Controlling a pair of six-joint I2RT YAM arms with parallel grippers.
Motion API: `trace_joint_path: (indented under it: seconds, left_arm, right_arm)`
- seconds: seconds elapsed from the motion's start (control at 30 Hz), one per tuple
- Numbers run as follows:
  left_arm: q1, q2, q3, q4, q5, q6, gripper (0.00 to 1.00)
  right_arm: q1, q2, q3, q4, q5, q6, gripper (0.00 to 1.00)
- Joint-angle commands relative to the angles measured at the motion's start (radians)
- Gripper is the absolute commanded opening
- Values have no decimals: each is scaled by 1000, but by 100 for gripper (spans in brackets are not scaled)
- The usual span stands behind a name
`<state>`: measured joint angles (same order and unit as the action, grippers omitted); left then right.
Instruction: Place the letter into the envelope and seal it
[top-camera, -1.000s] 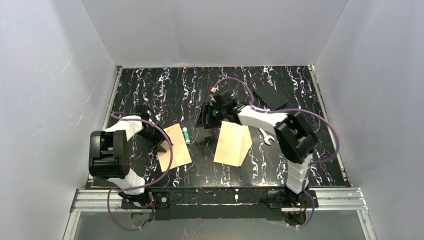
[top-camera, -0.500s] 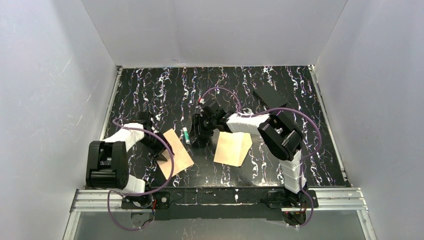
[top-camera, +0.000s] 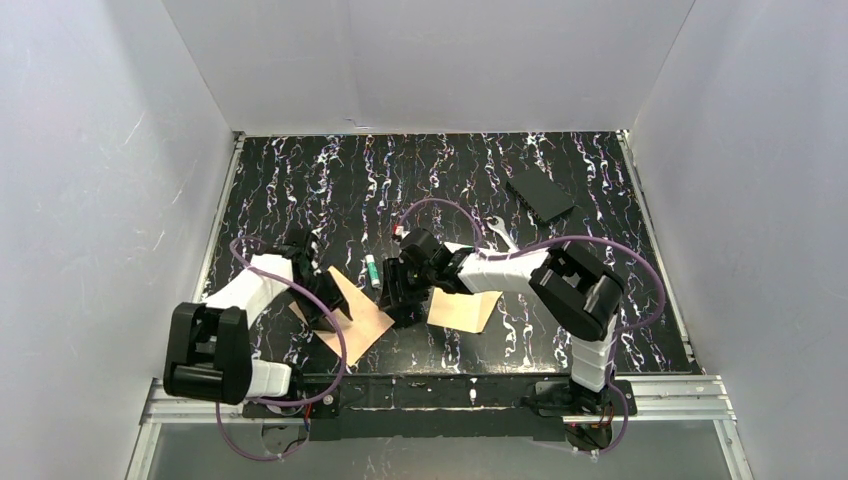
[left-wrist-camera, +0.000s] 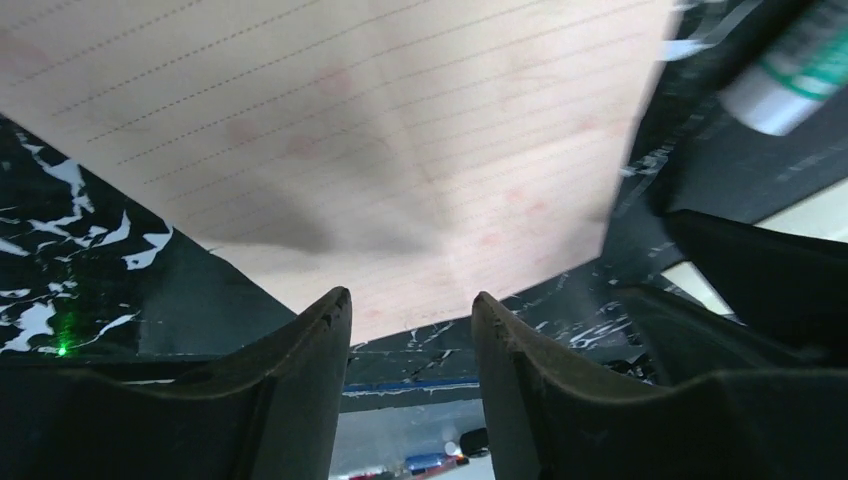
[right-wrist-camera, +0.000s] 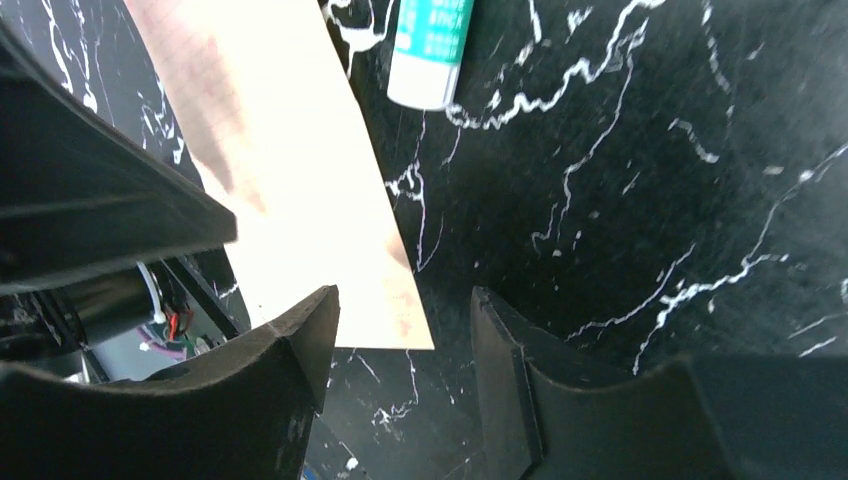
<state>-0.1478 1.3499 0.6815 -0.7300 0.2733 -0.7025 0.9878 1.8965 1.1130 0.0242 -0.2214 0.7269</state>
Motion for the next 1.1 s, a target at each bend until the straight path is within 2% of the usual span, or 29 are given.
trace_joint_path:
  seconds: [0.0,0.1,0.23,0.43,0.6,0.83,0.97,1.07]
  left_arm:
    - [-4,-91,129,-100,-49,33,49]
    - [-4,-153,188,-164,-150,30,54]
    - [-2,-194,180,-109,-237,31,59]
    - [17,12,207,-45,-289,38,57]
    - [46,97,223,-1,-273,50,56]
    - [53,177,220,8,-217,60,51]
    - [53,212,225,-10,-210,66,51]
    - [53,265,251,-47,-211,82,50]
  right_arm:
    - [22,-57,-46,7,30,16,59]
    - [30,-83,-57,-22,56,37,59]
    - [36,-155,-112,-22,94,152,61]
    - [141,-255,-269,199,174,466,69]
    - [248,-255,-289,208,313,605,70]
    - [288,-222,-406,359,428,815,66]
    - [299,-151,-411,491,441,840,64]
    - [303,-106,-384,515,439,853,63]
